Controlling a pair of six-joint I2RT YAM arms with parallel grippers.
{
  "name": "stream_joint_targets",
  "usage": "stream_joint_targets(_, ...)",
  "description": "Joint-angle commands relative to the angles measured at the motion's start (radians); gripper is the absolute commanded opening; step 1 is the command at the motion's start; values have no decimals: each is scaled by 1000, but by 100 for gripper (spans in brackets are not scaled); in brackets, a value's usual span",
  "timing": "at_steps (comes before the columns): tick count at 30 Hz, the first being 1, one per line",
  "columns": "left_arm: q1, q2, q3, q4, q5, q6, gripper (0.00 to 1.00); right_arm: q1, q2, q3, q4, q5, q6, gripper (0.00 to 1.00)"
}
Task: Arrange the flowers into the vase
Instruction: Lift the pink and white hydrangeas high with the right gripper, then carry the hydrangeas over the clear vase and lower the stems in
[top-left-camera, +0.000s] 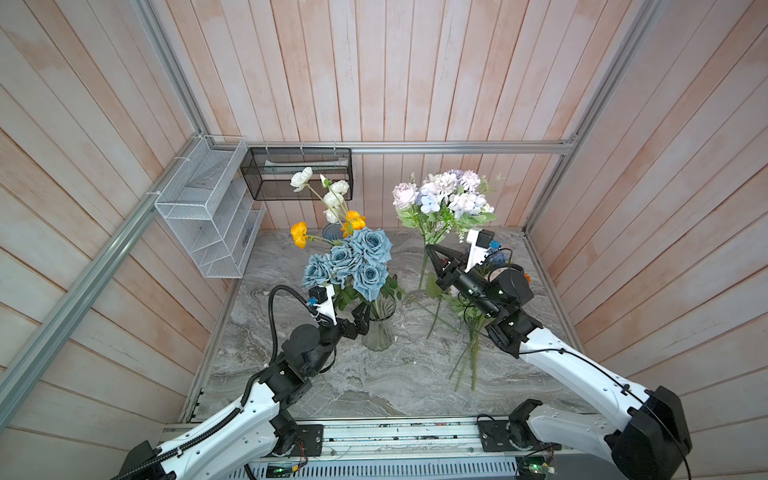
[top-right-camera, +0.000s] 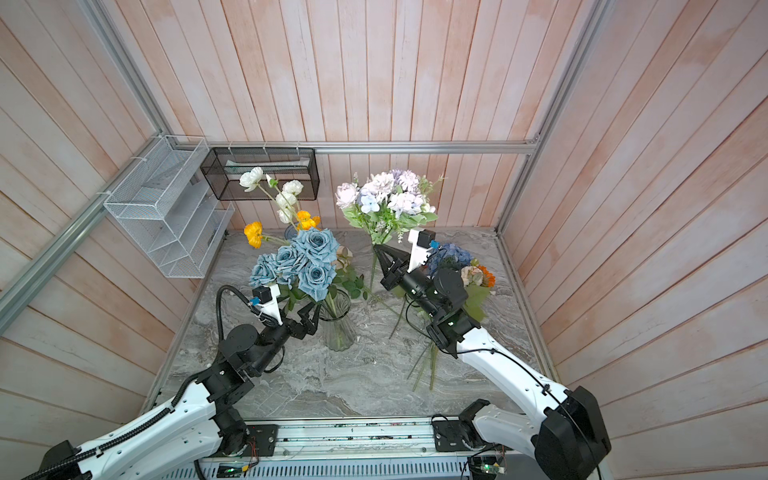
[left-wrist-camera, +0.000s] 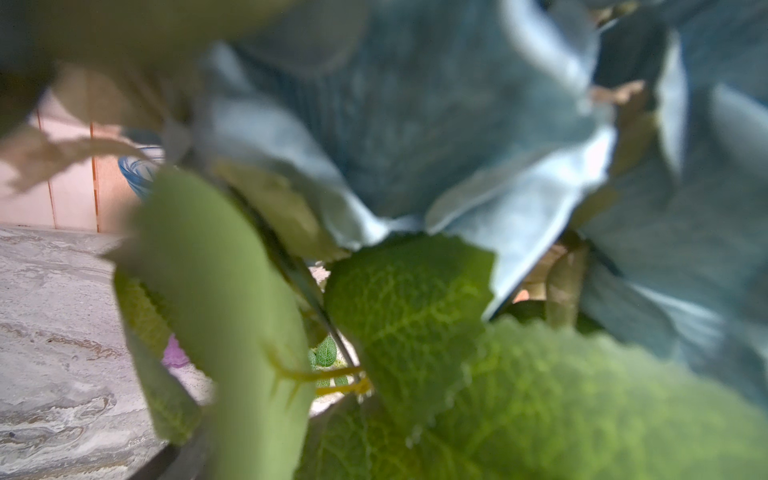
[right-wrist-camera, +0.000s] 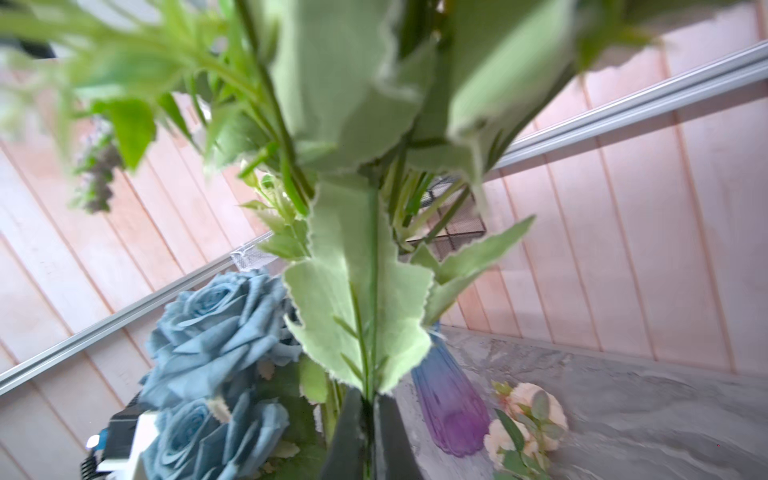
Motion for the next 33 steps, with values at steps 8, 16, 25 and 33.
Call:
stream_joint_targets(8,70,-27,-1,-3,44,-66,100,120,50,-170,463,94,-41,0)
stream_joint_targets(16,74,7,7,20,59,-60,100,192,130,-246,679,188,-85,0)
stream_joint_targets(25,76,4,-7,28,48,-72,100,230,255,-225,779,167,-174,0)
stream_joint_targets(33,79,11,-10,32,54,-77,100,237,387,-228,888,107,-248,0)
